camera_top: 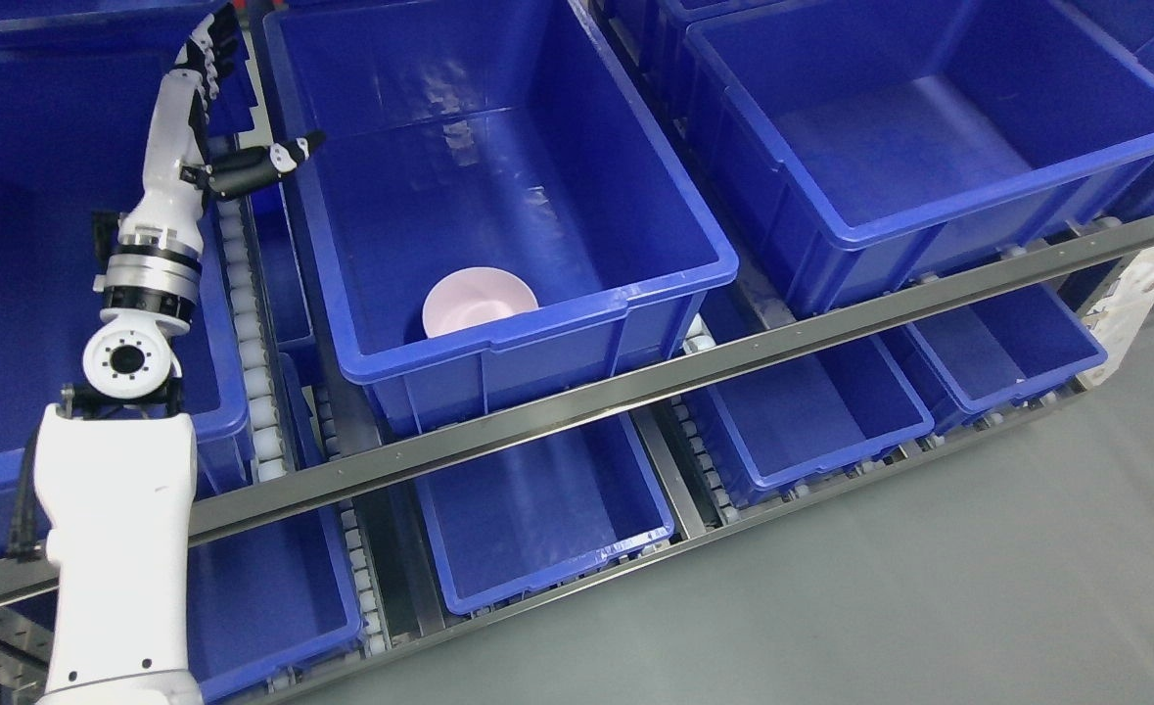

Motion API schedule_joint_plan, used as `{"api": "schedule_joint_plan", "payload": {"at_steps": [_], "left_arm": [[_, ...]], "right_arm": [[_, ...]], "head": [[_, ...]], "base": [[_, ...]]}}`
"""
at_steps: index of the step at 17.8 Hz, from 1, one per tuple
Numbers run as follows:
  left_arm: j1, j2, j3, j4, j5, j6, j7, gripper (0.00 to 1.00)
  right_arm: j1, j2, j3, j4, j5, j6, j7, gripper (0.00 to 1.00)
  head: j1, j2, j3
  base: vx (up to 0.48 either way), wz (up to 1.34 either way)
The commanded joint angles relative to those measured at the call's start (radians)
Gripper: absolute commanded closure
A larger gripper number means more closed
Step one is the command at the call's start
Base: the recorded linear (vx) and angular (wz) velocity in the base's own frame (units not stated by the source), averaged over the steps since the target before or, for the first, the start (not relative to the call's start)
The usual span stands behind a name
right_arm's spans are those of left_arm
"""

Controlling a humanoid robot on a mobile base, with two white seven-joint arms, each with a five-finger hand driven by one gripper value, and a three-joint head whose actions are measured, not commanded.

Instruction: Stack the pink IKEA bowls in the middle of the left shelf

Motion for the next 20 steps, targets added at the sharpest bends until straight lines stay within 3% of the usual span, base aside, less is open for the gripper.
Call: {"api": "schedule_joint_plan", "payload": {"at_steps": [1, 3, 10, 20], "left_arm": [[0.041, -0.041, 0.018, 0.089, 0.103, 0.002, 0.019, 0.02], [0.050, -0.055, -0.005, 0.049, 0.106, 0.068, 0.039, 0.02], [0.035, -0.058, -0.007, 0.046, 0.107, 0.083, 0.038, 0.02], [-0.083, -0.043, 0.039, 0.006, 0.104, 0.260, 0.030, 0.02]], "right_arm": [[0.002, -0.017, -0.011, -0.034, 0.000, 0.001, 0.001, 0.00], [0.002, -0.017, -0.011, -0.034, 0.000, 0.001, 0.001, 0.00], [0.002, -0.017, -0.011, -0.034, 0.000, 0.001, 0.001, 0.00], [0.002, -0.017, -0.011, -0.034, 0.000, 0.001, 0.001, 0.00]], "head": [[0.0000, 0.000, 0.000], [0.0000, 0.000, 0.000], [0.0000, 0.000, 0.000], [0.0000, 0.000, 0.000]], "base": [[-0.006, -0.09], [-0.016, -0.07], [-0.013, 0.03], [-0.012, -0.03]]}}
